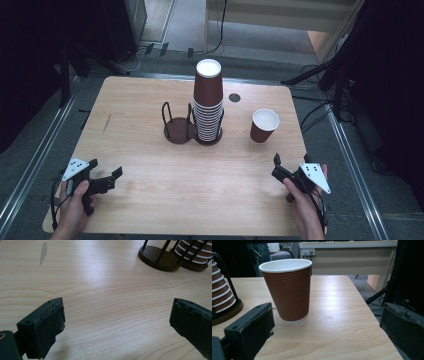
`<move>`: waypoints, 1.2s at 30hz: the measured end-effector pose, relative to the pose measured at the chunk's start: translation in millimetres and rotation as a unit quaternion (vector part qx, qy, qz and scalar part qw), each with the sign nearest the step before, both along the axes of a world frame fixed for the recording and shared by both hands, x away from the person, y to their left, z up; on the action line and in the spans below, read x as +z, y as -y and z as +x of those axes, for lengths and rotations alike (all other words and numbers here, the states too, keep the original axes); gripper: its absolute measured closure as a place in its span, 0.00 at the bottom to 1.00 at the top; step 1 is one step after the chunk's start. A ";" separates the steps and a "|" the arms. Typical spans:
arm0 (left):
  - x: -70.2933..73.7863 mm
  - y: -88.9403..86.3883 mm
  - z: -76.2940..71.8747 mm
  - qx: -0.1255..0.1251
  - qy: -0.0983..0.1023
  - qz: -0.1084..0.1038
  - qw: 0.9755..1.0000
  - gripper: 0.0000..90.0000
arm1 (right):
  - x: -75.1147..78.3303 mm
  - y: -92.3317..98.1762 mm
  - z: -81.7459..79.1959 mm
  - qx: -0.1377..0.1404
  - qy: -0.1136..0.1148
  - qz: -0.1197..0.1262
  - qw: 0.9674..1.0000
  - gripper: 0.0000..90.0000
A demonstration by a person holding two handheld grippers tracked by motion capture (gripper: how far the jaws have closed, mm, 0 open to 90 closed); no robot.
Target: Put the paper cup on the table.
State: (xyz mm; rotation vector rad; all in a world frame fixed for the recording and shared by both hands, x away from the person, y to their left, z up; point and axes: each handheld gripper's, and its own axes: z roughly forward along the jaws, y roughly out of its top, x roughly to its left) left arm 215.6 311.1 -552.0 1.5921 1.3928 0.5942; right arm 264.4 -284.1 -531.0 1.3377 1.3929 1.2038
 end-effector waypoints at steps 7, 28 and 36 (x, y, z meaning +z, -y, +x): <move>-0.1 -0.5 0.3 -0.001 -0.001 -0.004 1.000 0.01 | -4.8 9.8 -7.8 -0.006 -0.007 -0.005 1.000 0.00; 0.0 0.1 0.6 -0.004 -0.004 0.001 1.000 0.01 | -11.2 35.9 -34.2 -0.019 -0.020 -0.012 1.000 0.00; 0.0 0.7 1.2 -0.006 -0.006 0.002 1.000 0.01 | -14.8 43.5 -46.6 -0.024 -0.024 -0.003 0.999 0.00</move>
